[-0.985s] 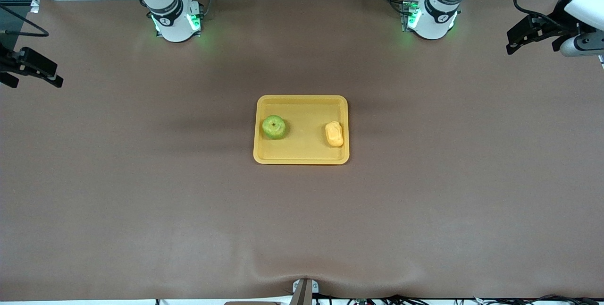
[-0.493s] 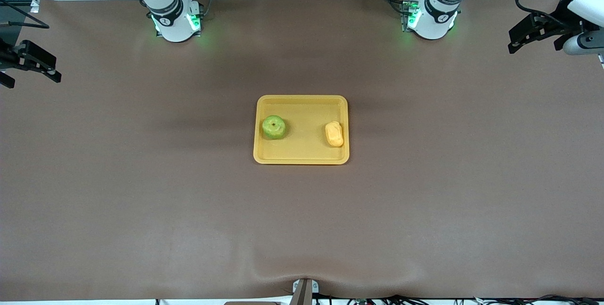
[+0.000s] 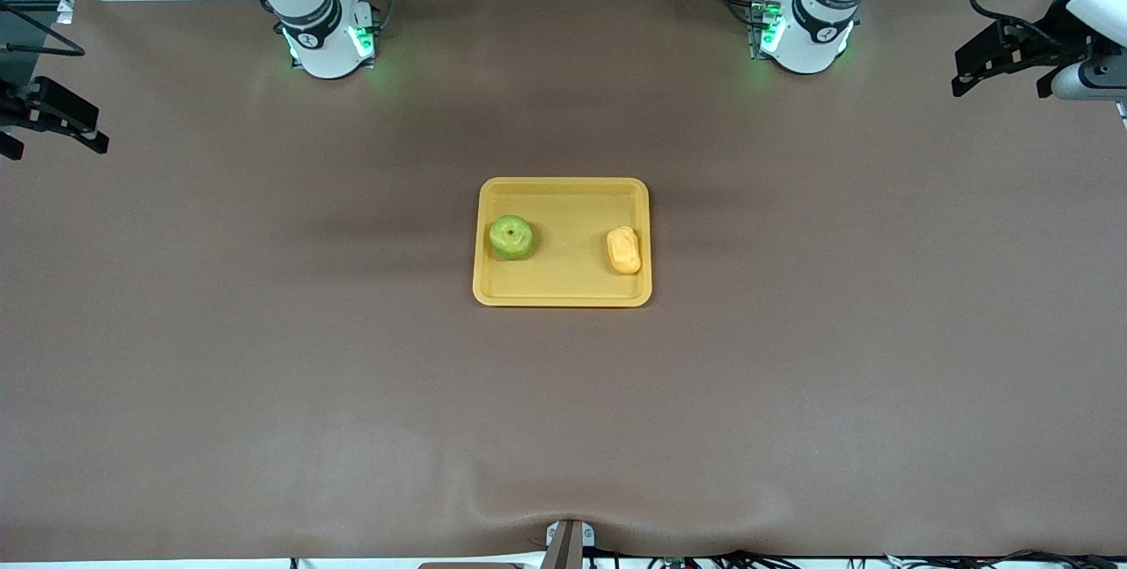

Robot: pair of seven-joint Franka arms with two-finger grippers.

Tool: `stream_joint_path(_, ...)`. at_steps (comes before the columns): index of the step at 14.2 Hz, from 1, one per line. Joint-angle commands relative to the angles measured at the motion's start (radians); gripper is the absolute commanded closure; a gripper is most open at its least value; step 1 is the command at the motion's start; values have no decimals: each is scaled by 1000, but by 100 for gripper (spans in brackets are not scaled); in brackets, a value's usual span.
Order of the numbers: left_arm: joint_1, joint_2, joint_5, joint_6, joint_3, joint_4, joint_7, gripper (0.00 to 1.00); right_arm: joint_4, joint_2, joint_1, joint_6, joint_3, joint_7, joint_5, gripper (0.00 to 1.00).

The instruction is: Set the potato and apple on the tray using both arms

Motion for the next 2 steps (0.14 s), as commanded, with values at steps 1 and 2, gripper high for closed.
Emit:
stream_joint_path(1, 7, -2, -18, -2, 1, -1, 14, 0, -30, -32, -5, 0, -12, 17, 32, 0)
stream_joint_path(2, 7, -2, -18, -2, 1, -1, 17, 0, -31, -32, -2, -2, -13, 17, 32, 0)
